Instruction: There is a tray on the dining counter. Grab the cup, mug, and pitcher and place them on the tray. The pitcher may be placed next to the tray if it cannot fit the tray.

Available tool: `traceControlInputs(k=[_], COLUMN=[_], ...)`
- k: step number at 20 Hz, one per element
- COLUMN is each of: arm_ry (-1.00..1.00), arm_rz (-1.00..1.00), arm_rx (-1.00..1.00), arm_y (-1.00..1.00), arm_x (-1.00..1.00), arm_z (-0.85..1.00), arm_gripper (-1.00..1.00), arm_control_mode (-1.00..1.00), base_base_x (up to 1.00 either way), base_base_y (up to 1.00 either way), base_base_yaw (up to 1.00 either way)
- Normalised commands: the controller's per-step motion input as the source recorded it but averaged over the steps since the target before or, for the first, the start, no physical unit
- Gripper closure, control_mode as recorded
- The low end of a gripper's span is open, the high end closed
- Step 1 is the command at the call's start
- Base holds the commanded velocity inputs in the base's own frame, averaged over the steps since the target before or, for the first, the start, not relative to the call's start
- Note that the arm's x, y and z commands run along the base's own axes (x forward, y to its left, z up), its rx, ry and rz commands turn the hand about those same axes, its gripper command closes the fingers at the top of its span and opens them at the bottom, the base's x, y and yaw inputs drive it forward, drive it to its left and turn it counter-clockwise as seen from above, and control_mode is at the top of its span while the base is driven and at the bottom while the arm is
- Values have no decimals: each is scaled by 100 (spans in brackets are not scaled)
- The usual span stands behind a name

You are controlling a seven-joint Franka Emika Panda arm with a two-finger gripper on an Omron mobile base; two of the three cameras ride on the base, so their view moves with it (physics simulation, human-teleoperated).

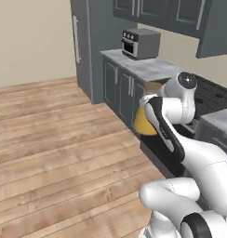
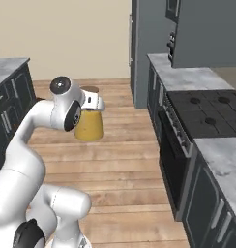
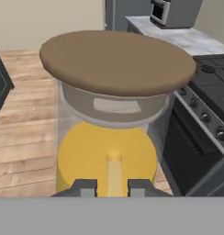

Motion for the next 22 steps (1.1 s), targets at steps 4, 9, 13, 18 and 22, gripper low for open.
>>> traceControlInputs(k=[4,9,13,18,22], arm_ry=[0,0,0,0,0], arm_rz=[0,0,0,0,0], arm_rx=[0,0,0,0,0], arm_y=[0,0,0,0,0], arm_x=[0,0,0,0,0], arm_z=[0,0,0,0,0], arm_gripper=[100,100,100,100,100], arm_control_mode=[100,100,100,100,100], base_base_x=[-100,-94,-53,-79,-91], base_base_y=[0,18,45,51,91], base_base_yaw=[14,42,93,82,55])
